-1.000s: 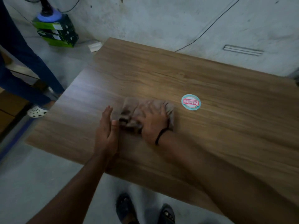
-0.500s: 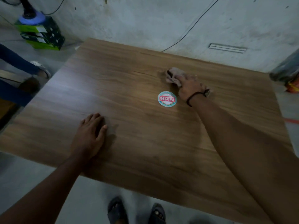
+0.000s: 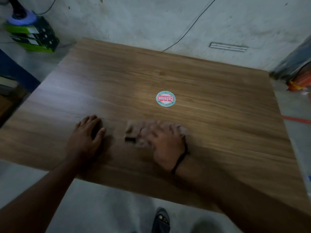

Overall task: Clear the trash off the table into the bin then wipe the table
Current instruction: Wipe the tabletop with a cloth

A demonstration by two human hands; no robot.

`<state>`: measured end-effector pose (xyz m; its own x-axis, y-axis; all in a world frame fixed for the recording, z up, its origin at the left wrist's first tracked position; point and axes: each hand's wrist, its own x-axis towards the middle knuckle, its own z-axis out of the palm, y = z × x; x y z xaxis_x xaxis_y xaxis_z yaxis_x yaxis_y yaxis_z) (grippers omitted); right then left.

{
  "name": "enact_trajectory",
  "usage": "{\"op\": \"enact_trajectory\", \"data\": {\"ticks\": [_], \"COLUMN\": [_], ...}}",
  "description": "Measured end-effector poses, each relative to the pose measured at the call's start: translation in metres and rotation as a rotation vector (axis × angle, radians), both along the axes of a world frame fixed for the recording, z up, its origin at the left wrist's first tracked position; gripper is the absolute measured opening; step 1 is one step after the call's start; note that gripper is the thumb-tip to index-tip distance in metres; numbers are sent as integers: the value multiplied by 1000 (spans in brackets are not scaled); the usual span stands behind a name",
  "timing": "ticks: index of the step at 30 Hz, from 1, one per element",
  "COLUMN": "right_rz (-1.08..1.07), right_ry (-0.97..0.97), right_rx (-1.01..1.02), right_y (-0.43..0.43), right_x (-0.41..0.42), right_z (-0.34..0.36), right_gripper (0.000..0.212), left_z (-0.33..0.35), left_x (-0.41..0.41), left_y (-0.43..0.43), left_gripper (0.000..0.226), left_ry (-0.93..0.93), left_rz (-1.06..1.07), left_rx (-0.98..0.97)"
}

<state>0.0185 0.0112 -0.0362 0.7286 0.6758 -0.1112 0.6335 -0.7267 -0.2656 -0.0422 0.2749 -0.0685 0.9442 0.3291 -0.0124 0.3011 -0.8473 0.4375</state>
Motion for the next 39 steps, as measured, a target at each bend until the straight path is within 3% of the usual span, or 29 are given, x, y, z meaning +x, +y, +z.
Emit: {"op": "enact_trajectory", "data": {"ticks": [2,4,6,9,12,17,22,29,31,33,36,39], "right_rz": [-186,-347,-470,-588,-486,-260,-158,-143,-197,-256,-418,-543], "right_ry": [-89,-158,-163,-38,-56,-126,-92,64,87,-32,-202,-147], "right_rx": [45,51,27,-112,-252,-220,-186,-134,39,117,50,4], "right_y": [-9,-21,-40,-68,-68,-51,-57,-80,-94,-110,-123,-129], "right_x": [47,101,148,181,163,68,-17,-68,-63,-27,59,140], "right_z": [22,33,27,-2,-24,-24,-24,6,16,19,21,9], "right_gripper": [71,63,55,62,58,54,61,64,72,76,57,55], "left_z": [2,9,17,20,8,3,-2,-3,-4,-6,-8,-11], "left_x": [1,1,4,8,6,4,5,4,2,2,4,4], "left_y": [0,-9,-36,-100,-140,-136,-138,-138,-137,-139,-143,-146], "left_gripper": [60,65,64,67,67,57,62,64,66,68,72,74], "left_ry": [8,-39,-101,-104,-85,-208,-190,-188,-176,-152,-123,-109], "left_rz": [-38,-92,-128,-297,-353,-191,-268,-309,-330,-354,-352,-379], "left_rx": [62,78,-30,-184,-248,-368,-282,-217,-166,-123,-90,-37]}}
